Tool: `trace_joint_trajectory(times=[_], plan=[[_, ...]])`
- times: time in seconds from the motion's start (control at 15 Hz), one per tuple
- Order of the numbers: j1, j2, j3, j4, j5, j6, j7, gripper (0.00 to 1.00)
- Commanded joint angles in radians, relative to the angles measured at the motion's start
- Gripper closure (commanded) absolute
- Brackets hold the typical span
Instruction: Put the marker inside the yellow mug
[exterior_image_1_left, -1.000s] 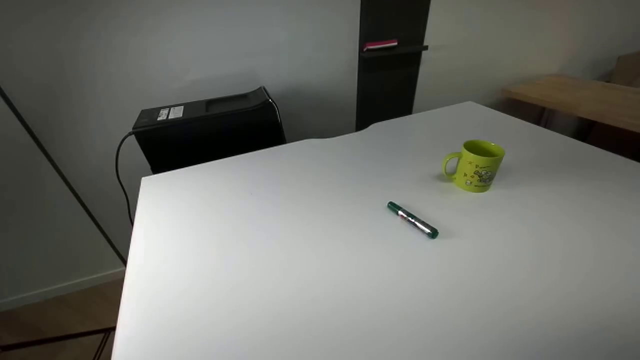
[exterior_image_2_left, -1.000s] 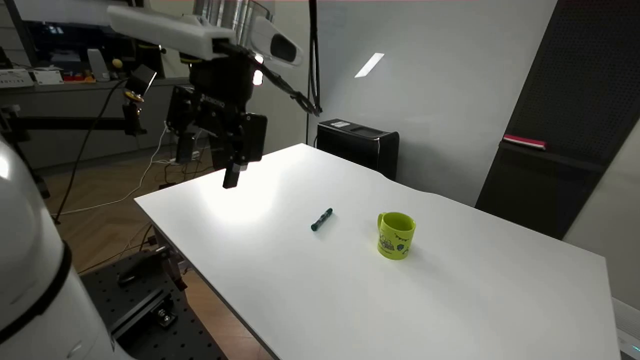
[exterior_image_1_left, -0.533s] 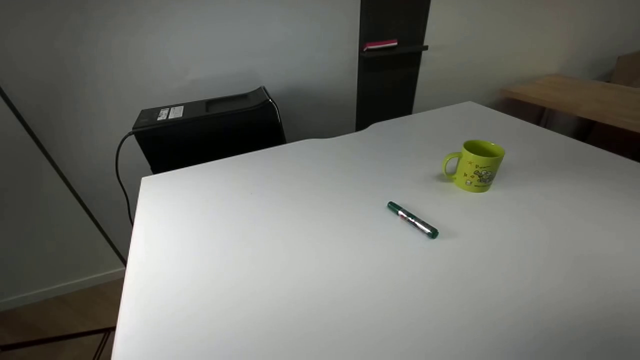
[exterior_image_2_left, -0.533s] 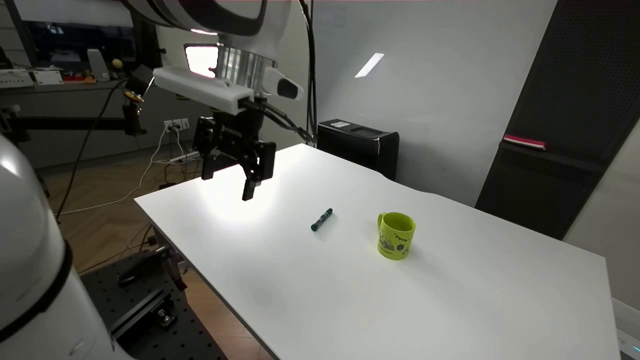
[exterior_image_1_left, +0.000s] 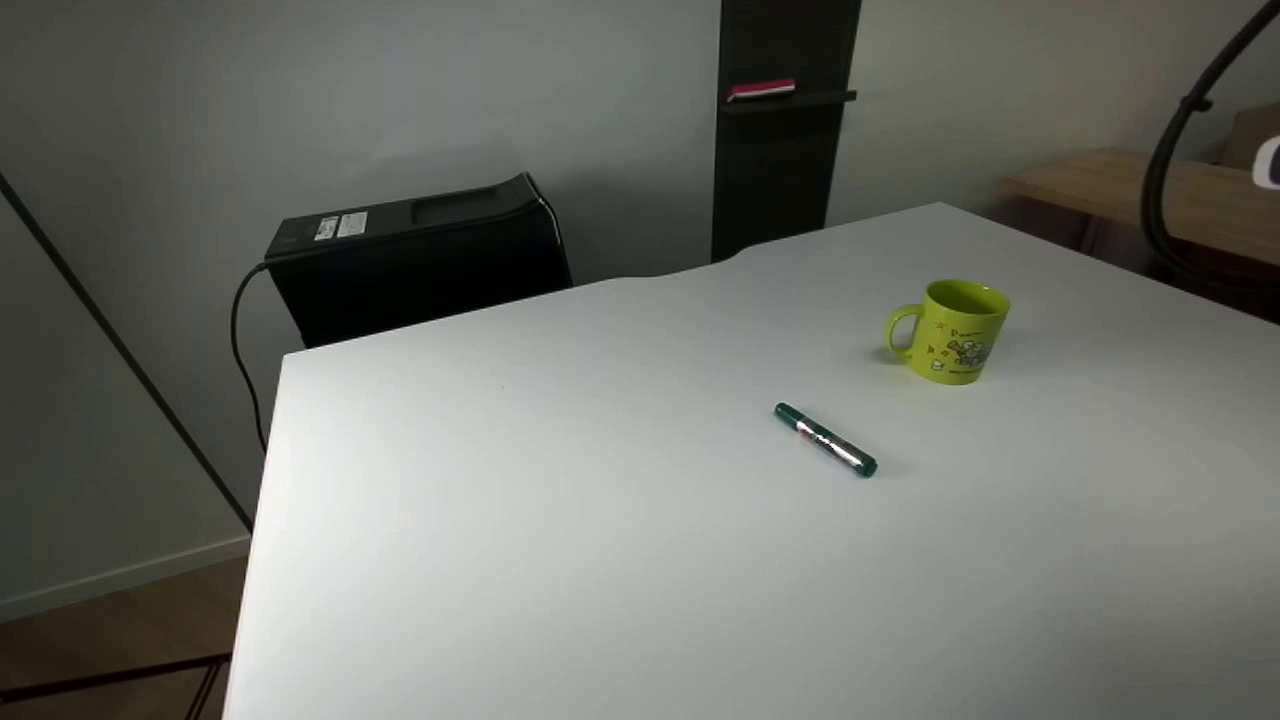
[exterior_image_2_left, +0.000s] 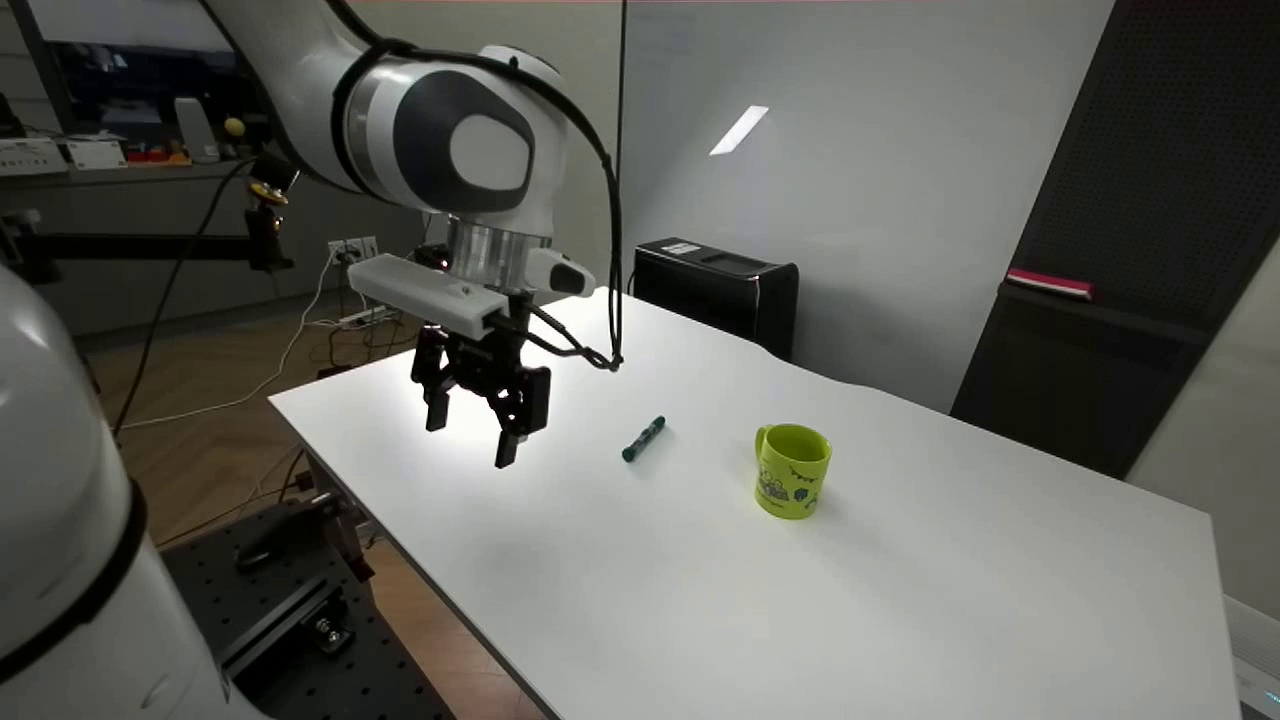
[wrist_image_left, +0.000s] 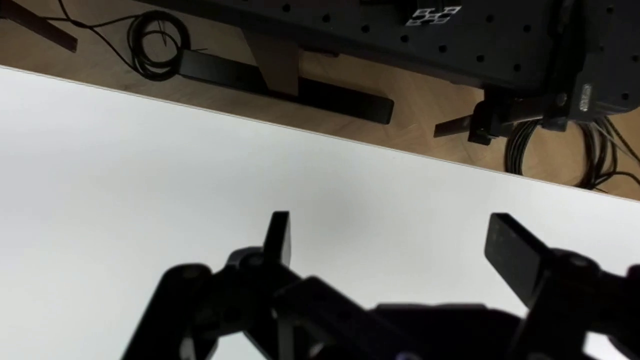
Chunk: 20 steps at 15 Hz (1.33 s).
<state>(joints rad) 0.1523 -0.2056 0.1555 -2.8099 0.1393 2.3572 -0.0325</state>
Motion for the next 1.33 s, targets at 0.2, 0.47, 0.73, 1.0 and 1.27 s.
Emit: trace_joint_trajectory(times=[0.2,0.47,0.73,1.0,1.27], plan=[[-0.015,0.216,0.009,0.001,-0.157,0.240,0.228,0.00],[-0.007,0.299,-0.021,0.041,-0.250,0.300,0.325,0.00],[0.005,0.355,-0.060,0.104,-0.319,0.316,0.376,0.00],[0.014,0.408,-0.087,0.177,-0.333,0.311,0.381,0.00],[0.007,0.392,-0.084,0.154,-0.303,0.314,0.322,0.00]])
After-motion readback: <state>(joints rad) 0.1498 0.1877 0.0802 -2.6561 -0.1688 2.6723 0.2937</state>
